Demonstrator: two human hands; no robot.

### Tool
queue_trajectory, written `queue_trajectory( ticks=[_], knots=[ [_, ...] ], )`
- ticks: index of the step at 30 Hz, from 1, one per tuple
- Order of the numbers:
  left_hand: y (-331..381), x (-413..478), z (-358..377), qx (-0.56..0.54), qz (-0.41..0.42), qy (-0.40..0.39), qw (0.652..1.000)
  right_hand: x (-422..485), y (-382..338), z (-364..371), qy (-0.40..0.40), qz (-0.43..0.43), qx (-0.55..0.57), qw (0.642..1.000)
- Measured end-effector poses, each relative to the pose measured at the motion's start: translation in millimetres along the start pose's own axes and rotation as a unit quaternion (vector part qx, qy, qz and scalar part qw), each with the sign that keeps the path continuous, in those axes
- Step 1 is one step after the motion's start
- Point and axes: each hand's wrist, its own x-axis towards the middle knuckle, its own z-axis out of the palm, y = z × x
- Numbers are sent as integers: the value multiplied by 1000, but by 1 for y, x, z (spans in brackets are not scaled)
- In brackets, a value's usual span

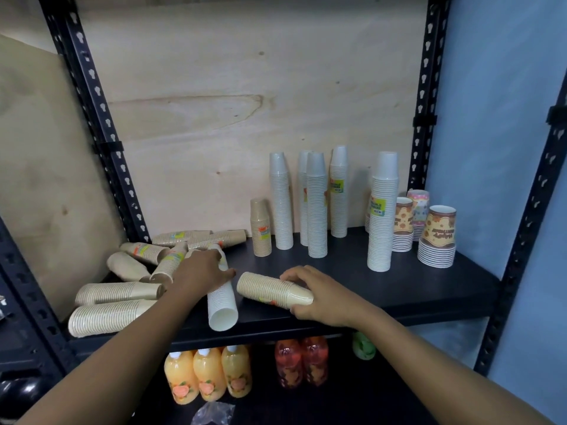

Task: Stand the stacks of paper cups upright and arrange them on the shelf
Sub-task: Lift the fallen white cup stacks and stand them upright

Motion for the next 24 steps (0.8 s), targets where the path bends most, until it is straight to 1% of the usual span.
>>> queue_trajectory(
  ticks=[6, 9, 12, 14, 17, 19, 22, 24],
  knots=[
    [-4, -2, -6, -138, -42, 8, 990, 1, 2, -11, 66, 52, 92, 992],
    [-5, -3, -9, -248, -51, 39, 967, 2, 0, -25, 110, 70, 134, 982],
    [3, -6, -16, -334, -22, 86, 938, 6, -3, -40, 165, 84, 169, 968],
    [11, -8, -22, -356, 8, 116, 927, 14, -2, -47, 206, 91, 185, 957],
    [23, -12, -29, -396, 35, 147, 906, 29, 3, -56, 250, 88, 242, 933],
    [30, -14, -29, -424, 52, 156, 891, 41, 6, -61, 253, 86, 262, 927],
    [42, -22, -31, -483, 76, 151, 859, 61, 15, -63, 230, 82, 269, 931],
    [48, -24, -30, -505, 99, 144, 845, 72, 19, -62, 222, 83, 270, 933]
  ],
)
